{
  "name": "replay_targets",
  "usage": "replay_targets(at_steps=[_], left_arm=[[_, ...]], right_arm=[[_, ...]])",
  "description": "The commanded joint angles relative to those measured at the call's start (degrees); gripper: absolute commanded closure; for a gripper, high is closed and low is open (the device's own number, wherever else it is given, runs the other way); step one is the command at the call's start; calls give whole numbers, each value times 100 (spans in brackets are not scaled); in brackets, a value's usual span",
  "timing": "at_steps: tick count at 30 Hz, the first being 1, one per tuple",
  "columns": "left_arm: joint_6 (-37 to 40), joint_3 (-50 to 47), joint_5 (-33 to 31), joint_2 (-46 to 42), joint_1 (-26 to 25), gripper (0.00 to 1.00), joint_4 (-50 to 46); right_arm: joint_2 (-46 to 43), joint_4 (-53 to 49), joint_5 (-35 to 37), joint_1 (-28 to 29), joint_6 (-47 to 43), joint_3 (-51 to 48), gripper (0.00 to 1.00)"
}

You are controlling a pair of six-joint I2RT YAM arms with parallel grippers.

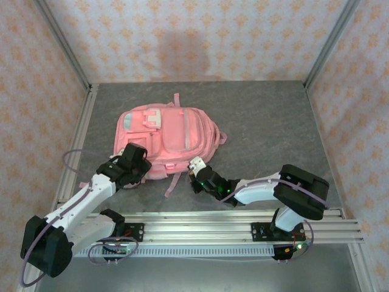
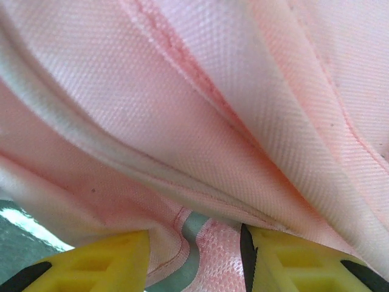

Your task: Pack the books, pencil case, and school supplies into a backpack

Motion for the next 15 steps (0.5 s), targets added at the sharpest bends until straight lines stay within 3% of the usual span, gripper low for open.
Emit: replay_targets(at_steps=[1, 6, 15], left_arm=[[77, 154, -750, 171, 315, 57, -15], [118, 123, -872, 194, 476, 57, 21], [387, 447, -622, 698, 754, 58, 209]], right_arm=[[-77, -883, 322, -121, -337, 345, 100], [27, -1840, 423, -502, -585, 728, 100], [-106, -2355, 102, -935, -648, 763, 100]])
